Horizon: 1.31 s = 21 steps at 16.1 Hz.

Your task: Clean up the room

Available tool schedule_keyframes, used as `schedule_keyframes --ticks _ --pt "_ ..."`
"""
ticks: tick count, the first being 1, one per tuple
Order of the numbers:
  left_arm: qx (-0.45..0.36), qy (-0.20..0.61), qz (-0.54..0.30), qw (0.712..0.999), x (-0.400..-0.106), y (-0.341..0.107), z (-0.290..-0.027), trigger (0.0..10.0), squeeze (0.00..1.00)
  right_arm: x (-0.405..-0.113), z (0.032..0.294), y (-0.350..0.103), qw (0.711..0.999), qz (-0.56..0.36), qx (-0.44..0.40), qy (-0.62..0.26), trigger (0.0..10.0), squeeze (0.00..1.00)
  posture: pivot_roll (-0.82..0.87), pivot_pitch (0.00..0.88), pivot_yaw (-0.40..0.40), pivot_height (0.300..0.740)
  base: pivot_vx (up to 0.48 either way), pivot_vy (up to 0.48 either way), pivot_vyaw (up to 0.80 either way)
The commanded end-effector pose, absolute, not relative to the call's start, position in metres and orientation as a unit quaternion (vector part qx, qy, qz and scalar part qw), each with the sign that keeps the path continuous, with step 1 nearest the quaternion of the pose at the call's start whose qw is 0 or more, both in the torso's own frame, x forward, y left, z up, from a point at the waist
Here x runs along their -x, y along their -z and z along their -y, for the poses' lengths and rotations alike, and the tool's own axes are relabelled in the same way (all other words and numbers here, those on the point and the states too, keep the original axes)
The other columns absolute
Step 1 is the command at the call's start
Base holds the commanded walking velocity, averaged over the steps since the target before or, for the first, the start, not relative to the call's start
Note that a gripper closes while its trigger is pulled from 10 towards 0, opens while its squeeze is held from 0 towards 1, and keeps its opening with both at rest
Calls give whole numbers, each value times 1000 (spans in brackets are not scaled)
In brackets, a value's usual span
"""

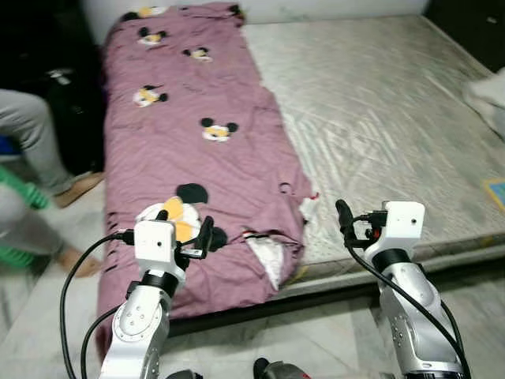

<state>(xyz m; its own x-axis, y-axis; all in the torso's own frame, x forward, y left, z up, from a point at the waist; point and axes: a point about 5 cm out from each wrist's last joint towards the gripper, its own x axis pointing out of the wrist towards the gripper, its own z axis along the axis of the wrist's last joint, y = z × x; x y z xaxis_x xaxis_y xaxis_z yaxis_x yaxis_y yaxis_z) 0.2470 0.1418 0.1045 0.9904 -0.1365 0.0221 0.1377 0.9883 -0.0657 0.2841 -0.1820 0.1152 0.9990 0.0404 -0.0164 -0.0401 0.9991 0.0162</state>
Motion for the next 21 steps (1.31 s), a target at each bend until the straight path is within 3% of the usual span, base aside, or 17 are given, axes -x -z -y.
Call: schedule_keyframes --ticks 1,8,21 --pt "33 56 11 998 -246 -108 -146 10000 0 -283 180 -114 999 -15 -12 -27 10000 0 -107 186 -18 740 0 0 0" --pt "36 35 0 999 -243 -108 -151 10000 0 -276 173 -109 998 -26 -12 -49 10000 0 -98 228 -24 740 0 0 0" --pt "42 26 2 999 -248 -109 -147 10000 0 -282 173 -112 998 -21 -2 -64 10000 0 -110 212 -39 609 0 0 0"
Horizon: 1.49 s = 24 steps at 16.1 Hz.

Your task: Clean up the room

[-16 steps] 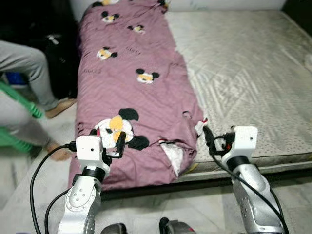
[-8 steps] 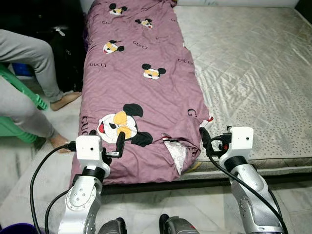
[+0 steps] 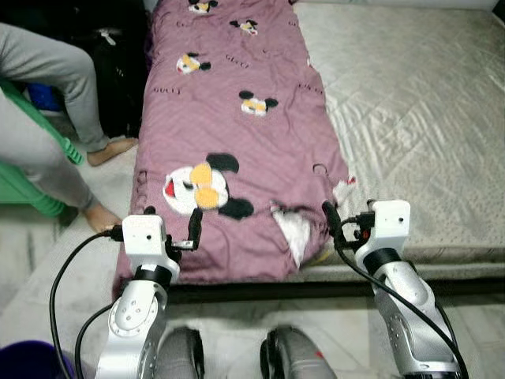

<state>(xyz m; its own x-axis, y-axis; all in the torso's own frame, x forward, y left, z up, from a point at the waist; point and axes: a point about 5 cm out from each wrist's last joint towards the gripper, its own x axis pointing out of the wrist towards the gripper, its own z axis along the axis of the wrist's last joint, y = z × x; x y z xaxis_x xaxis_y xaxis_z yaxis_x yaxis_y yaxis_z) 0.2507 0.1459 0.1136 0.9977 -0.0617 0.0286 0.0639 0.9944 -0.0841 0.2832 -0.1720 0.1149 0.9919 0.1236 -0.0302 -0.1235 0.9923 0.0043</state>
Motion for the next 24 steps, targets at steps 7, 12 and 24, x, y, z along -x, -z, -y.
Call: schedule_keyframes --ticks 7,12,24 --pt "48 30 3 998 -251 -108 -143 10000 0 -286 169 -115 996 -14 10 -83 10000 0 -115 198 -48 609 0 0 0" --pt "56 38 13 998 -250 -111 -142 10000 0 -289 166 -115 996 -13 15 -92 10000 0 -113 204 -52 609 0 0 0" --pt "65 57 21 996 -251 -114 -141 10000 0 -290 160 -114 994 -14 11 -105 10000 0 -110 221 -50 609 311 0 0"
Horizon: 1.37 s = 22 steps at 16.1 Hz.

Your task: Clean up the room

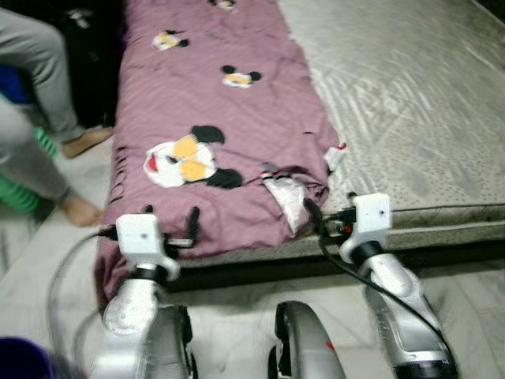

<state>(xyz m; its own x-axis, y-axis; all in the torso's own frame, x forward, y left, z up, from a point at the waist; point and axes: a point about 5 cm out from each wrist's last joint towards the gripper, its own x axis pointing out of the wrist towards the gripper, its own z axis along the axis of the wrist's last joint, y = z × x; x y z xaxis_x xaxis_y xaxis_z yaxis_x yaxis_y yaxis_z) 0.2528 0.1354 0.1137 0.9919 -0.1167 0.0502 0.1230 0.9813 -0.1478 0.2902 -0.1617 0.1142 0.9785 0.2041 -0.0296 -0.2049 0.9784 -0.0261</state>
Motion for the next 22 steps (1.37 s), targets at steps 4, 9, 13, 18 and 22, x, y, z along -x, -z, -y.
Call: schedule_keyframes --ticks 4,9,13,18,22 --pt "63 55 12 996 -252 -112 -141 10000 0 -290 161 -112 995 -16 12 -101 10000 0 -110 223 -48 609 165 0 0" --pt "66 61 16 996 -252 -113 -140 10000 0 -290 160 -111 994 -17 13 -108 10000 0 -111 224 -50 599 0 0 0" --pt "68 60 14 996 -252 -112 -140 10000 0 -290 160 -110 994 -20 14 -109 10000 0 -112 221 -51 554 0 0 0" --pt "68 60 17 996 -253 -112 -140 10000 0 -291 160 -108 994 -24 17 -109 10000 0 -111 215 -53 545 0 0 0" --pt "71 64 20 995 -253 -113 -138 10000 0 -291 159 -106 992 -29 27 -120 10000 0 -111 212 -53 545 218 0 0"
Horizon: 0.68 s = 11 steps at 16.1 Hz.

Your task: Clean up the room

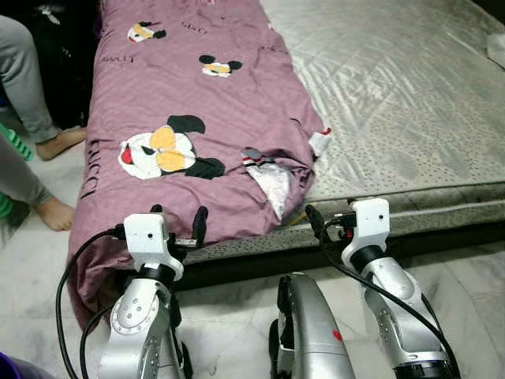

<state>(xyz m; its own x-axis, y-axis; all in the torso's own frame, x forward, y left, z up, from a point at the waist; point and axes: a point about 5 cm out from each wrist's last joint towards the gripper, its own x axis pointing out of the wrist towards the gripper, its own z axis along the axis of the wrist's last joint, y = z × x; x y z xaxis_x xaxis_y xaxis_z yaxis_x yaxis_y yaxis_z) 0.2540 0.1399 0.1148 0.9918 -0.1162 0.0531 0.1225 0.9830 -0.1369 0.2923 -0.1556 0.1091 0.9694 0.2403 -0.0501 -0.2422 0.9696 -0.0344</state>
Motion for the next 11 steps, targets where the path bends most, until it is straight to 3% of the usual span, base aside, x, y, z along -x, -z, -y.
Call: schedule_keyframes --ticks 1,6,11 --pt "72 65 20 995 -253 -113 -138 10000 0 -291 157 -106 991 -29 31 -124 10000 0 -111 212 -53 545 337 0 0" --pt "74 63 16 995 -253 -111 -138 10000 0 -294 156 -106 991 -30 29 -130 10000 0 -109 203 -56 545 323 0 0" --pt "72 52 6 996 -254 -109 -139 10000 0 -296 156 -105 990 -28 39 -136 10000 0 -104 210 -55 545 0 0 0"
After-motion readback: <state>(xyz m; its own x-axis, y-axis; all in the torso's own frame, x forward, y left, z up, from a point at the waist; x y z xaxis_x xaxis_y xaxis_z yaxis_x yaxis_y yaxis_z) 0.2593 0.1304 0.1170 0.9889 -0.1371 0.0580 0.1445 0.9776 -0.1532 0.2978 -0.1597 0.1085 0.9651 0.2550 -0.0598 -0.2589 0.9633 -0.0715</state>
